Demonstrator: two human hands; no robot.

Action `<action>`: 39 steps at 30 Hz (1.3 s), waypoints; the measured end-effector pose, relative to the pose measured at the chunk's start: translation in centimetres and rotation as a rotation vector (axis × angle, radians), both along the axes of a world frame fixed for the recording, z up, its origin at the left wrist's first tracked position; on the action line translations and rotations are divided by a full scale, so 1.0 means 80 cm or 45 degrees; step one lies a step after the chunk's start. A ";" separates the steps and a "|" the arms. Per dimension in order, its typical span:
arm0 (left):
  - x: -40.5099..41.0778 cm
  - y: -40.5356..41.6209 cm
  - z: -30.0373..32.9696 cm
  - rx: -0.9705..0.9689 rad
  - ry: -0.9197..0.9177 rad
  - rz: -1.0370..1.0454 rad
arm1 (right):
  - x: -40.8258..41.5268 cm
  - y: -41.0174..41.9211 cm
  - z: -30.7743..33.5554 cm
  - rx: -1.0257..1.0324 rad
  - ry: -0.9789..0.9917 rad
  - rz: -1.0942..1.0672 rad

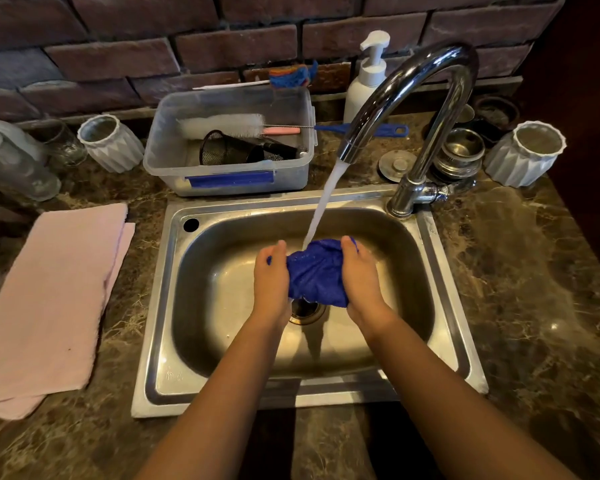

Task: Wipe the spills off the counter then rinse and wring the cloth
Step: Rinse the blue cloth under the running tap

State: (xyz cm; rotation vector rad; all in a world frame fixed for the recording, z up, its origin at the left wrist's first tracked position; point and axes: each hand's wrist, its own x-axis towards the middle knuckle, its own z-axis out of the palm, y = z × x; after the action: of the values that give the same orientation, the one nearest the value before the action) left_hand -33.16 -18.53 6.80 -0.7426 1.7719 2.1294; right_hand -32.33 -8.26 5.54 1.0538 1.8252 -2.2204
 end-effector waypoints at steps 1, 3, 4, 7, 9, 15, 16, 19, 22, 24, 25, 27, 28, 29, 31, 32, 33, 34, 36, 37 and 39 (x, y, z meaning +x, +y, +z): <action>0.000 0.002 0.006 0.101 -0.024 0.056 | -0.004 -0.003 -0.001 0.020 -0.031 -0.031; 0.002 0.010 0.020 0.078 0.082 0.046 | -0.012 -0.010 0.001 -0.007 -0.074 -0.050; 0.005 0.016 0.026 -0.044 0.212 -0.011 | -0.016 -0.014 0.003 -0.100 -0.076 -0.062; 0.011 0.032 0.032 -0.547 0.562 -0.236 | -0.026 -0.021 0.014 -0.413 0.035 -0.034; 0.006 0.034 0.029 -0.716 0.610 -0.259 | -0.032 -0.023 0.017 -0.294 0.156 0.069; -0.021 0.023 0.028 -0.485 0.532 -0.273 | -0.025 -0.028 0.036 0.129 0.274 0.071; -0.024 0.022 0.025 -0.486 0.493 -0.293 | -0.023 -0.028 0.039 0.192 0.275 0.062; -0.034 0.021 0.010 -0.532 0.351 -0.311 | -0.015 -0.022 0.040 0.467 0.357 0.137; -0.043 0.007 -0.005 -0.562 0.232 -0.195 | 0.002 -0.018 0.034 0.595 0.492 0.325; -0.045 -0.001 -0.004 -0.528 0.198 -0.086 | 0.010 -0.012 0.020 0.489 0.496 0.312; -0.045 -0.001 0.000 -0.504 0.192 -0.038 | 0.010 -0.010 0.017 0.384 0.434 0.291; -0.037 0.005 0.014 -0.484 0.221 0.009 | 0.008 -0.009 0.013 0.280 0.303 0.336; -0.030 0.009 0.021 -0.487 0.275 0.013 | 0.005 -0.009 0.012 0.320 0.253 0.377; -0.020 0.013 0.026 -0.510 0.364 0.002 | 0.001 -0.010 0.010 0.385 0.229 0.377; 0.005 0.023 0.027 -0.674 0.593 -0.090 | -0.012 -0.013 0.016 0.378 0.231 0.223; 0.016 0.028 0.025 -0.784 0.676 -0.152 | -0.020 -0.015 0.022 0.227 0.227 0.148; 0.024 0.033 0.022 -0.873 0.723 -0.189 | -0.026 -0.017 0.029 0.021 0.228 0.107; 0.027 0.036 0.020 -0.925 0.744 -0.187 | -0.029 -0.020 0.035 -0.176 0.237 0.082; 0.017 0.036 0.020 -0.867 0.741 -0.178 | -0.028 -0.025 0.040 -0.263 0.255 0.095; 0.007 0.031 0.020 -0.784 0.716 -0.190 | -0.023 -0.028 0.038 -0.190 0.282 0.093; -0.013 0.017 0.015 -0.715 0.618 -0.253 | -0.012 -0.035 0.035 -0.004 0.336 0.087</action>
State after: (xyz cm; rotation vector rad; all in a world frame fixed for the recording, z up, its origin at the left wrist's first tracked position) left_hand -34.21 -17.16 7.98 -0.1330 2.6245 1.7843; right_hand -33.26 -11.03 8.36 0.7131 1.9207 -2.4171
